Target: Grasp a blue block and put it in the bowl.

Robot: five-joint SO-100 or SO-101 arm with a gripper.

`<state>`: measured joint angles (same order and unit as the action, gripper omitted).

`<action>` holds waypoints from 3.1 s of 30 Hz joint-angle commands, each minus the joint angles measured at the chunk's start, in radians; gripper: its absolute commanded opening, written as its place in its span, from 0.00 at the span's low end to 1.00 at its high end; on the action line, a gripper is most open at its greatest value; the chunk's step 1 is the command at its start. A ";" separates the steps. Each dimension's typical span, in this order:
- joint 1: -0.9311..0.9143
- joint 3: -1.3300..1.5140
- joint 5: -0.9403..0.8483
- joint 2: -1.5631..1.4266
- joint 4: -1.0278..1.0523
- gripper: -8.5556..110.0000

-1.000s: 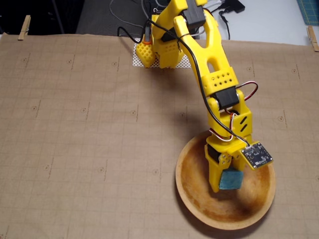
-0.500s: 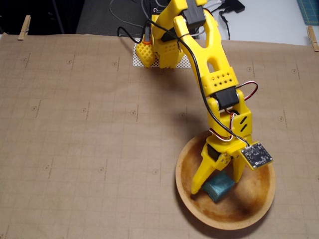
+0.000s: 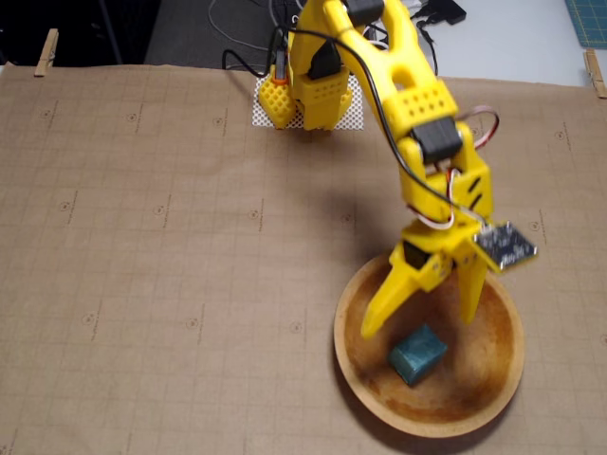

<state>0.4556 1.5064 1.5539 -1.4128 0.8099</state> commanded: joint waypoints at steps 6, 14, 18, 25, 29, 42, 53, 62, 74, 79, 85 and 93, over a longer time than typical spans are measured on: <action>0.002 -0.018 -0.002 -0.353 0.164 0.54; -0.072 0.038 -0.005 -0.589 0.301 0.53; -0.149 0.110 -0.058 -0.742 0.321 0.53; -0.235 0.268 -0.055 -0.943 0.319 0.53; -0.296 0.371 -0.060 -1.049 0.308 0.53; -0.331 0.704 -0.063 -1.223 0.064 0.53; -0.353 0.914 -0.063 -1.347 -0.041 0.37; -0.456 1.120 -0.057 -1.589 -0.051 0.10; -0.457 1.336 -0.052 -1.781 -0.052 0.04; -0.457 1.453 -0.051 -1.850 -0.052 0.04; -0.459 1.543 -0.058 -1.968 -0.040 0.04; -0.457 1.623 -0.058 -2.025 -0.011 0.04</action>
<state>0.0015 3.1477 1.4956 -3.4254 0.7839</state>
